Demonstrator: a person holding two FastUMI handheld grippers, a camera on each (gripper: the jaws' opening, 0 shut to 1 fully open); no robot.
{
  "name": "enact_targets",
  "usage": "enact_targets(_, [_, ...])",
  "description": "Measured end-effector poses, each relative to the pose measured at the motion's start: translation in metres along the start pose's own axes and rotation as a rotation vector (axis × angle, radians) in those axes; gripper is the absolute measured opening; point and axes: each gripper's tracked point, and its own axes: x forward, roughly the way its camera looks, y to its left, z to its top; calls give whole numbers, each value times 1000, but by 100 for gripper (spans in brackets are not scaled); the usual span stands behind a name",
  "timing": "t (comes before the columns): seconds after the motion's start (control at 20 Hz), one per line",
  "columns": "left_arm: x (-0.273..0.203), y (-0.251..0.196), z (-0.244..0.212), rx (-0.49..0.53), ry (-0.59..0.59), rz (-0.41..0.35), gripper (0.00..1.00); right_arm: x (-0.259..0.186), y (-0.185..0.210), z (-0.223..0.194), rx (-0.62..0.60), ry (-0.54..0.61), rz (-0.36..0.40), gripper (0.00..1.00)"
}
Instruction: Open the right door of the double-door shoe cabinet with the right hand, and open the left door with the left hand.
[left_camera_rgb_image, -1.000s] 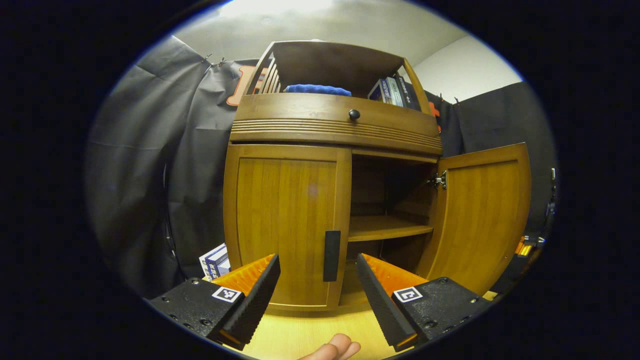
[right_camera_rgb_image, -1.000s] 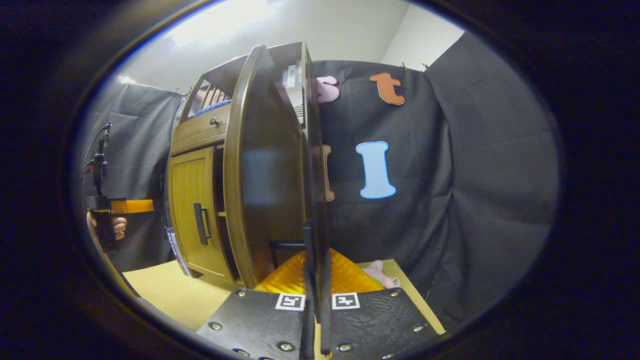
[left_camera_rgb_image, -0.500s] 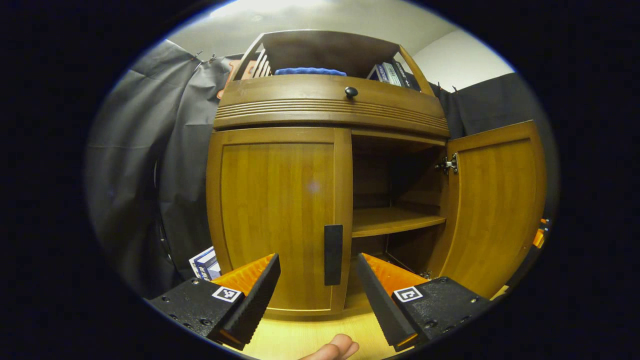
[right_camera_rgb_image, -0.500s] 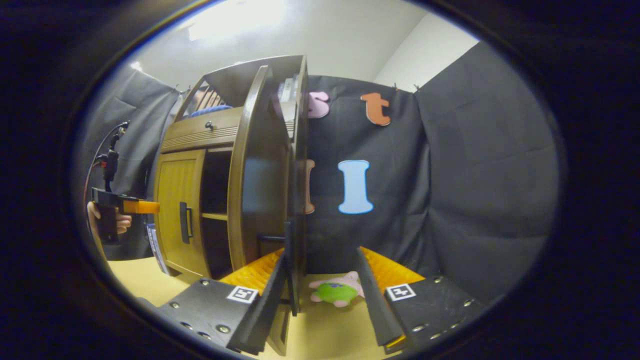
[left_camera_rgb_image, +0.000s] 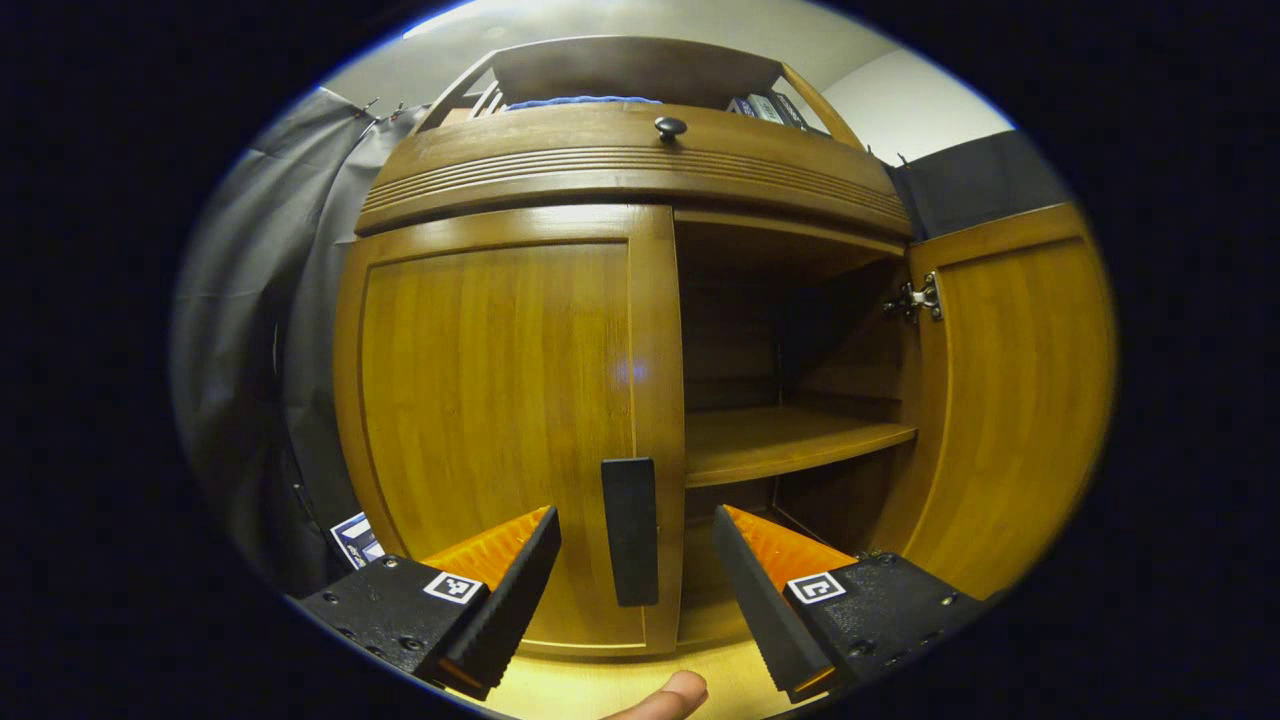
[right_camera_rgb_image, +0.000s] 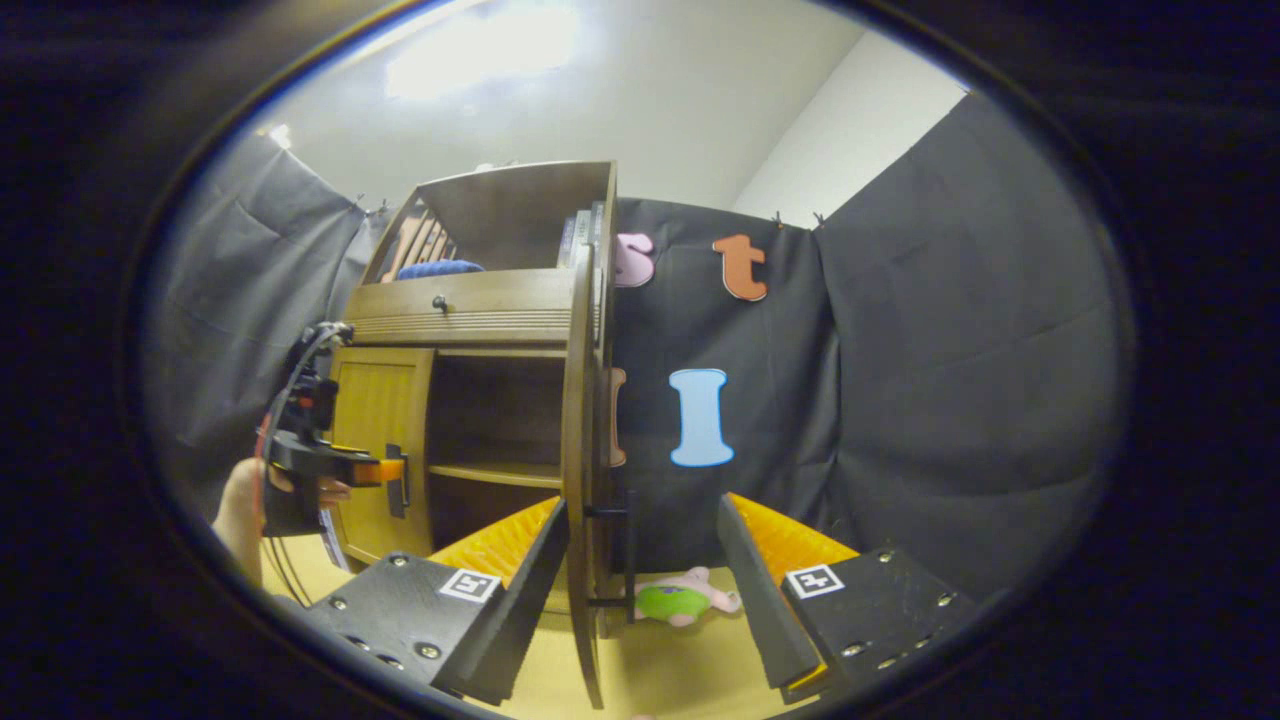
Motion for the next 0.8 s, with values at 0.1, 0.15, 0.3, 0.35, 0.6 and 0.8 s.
enact_targets(0.1, [14, -2, -10, 8, 20, -9, 94, -11, 10, 0, 24, -9, 24, 87])
enact_targets(0.15, [20, -5, -8, 0, 15, -18, 92, -15, 12, 1, 33, -12, 22, 87])
enact_targets(0.3, [43, 6, 4, -9, -65, 17, 77, -27, 14, 0, 65, -13, 6, 87])
enact_targets(0.35, [49, 4, -10, -23, -2, 5, 69, -31, 14, 1, 79, -15, -3, 87])
enact_targets(0.6, [42, 8, -3, -81, 11, -49, 34, -42, 8, 18, 97, -41, -46, 89])
enact_targets(0.8, [36, 8, -2, -33, -7, -58, 33, -52, 11, 29, 91, -31, -66, 89])
